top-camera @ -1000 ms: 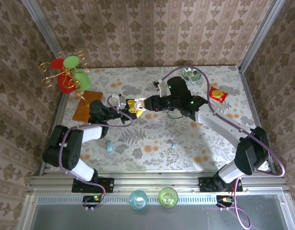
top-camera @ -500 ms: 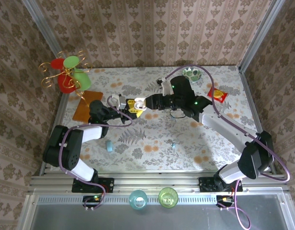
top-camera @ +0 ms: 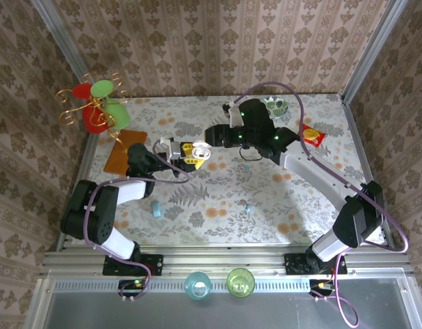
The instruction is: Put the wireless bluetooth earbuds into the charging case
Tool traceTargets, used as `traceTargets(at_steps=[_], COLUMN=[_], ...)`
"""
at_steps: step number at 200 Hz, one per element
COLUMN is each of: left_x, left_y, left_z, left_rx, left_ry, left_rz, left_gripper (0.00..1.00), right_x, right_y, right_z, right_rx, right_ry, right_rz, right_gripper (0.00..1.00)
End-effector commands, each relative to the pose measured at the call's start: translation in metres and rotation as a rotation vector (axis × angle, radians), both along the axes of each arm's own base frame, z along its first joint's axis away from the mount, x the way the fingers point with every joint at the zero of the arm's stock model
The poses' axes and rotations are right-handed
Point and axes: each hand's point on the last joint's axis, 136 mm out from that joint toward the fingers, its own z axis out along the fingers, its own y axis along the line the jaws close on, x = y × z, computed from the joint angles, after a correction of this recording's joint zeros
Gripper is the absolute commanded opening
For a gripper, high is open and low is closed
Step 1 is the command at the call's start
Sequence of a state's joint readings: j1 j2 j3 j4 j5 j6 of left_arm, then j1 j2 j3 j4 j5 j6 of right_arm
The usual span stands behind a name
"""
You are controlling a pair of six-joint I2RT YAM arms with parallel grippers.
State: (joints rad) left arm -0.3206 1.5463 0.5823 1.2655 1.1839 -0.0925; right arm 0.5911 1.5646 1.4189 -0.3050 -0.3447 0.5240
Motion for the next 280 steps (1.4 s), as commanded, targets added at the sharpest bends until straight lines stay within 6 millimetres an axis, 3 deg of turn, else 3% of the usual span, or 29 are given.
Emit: traceTargets(at_steps=[1, 40, 65, 99, 145, 186, 221, 237, 261, 280], left_x=[-0.003, 0.01, 0.014, 0.018, 0.022, 0.025, 0.028, 0.029, 0.029, 0.029], left_y=[-0.001, 0.0, 0.0, 0.0, -0.001, 0.0, 0.0, 0.001, 0.001, 0.004], left_z=[0.013, 0.014, 0.016, 0.022, 0.03, 0.029, 0.028, 0.027, 0.027, 0.026], left_rx=[-0.02, -0.036, -0.041, -0.058, -0.077, -0.082, -0.083, -0.081, -0.08, -0.078], left_ry=[-0.042, -0.009, -0.001, -0.001, 0.004, 0.02, 0.026, 0.025, 0.023, 0.021], left_rz=[0.001, 0.06, 0.073, 0.108, 0.129, 0.152, 0.163, 0.164, 0.163, 0.166], left_gripper=[0.29, 0.28, 0.28, 0.28, 0.28, 0.28, 0.29, 0.3, 0.38, 0.58], right_x=[-0.001, -0.019, -0.023, -0.023, -0.021, -0.023, -0.019, -0.017, -0.014, -0.007], right_y=[-0.004, -0.006, -0.006, 0.008, 0.031, 0.046, 0.043, 0.042, 0.04, 0.032], right_z=[-0.008, -0.007, 0.0, 0.005, 0.002, 0.002, -0.004, -0.005, -0.007, -0.013], right_rx=[-0.024, 0.018, 0.141, 0.421, 0.65, 0.743, 0.744, 0.743, 0.731, 0.705], right_ry=[0.044, 0.046, 0.081, 0.221, 0.372, 0.433, 0.44, 0.442, 0.439, 0.423], right_rz=[-0.004, 0.027, 0.014, 0.038, 0.116, 0.179, 0.16, 0.151, 0.14, 0.1], right_gripper=[0.57, 0.58, 0.6, 0.65, 0.63, 0.52, 0.22, 0.16, 0.15, 0.15])
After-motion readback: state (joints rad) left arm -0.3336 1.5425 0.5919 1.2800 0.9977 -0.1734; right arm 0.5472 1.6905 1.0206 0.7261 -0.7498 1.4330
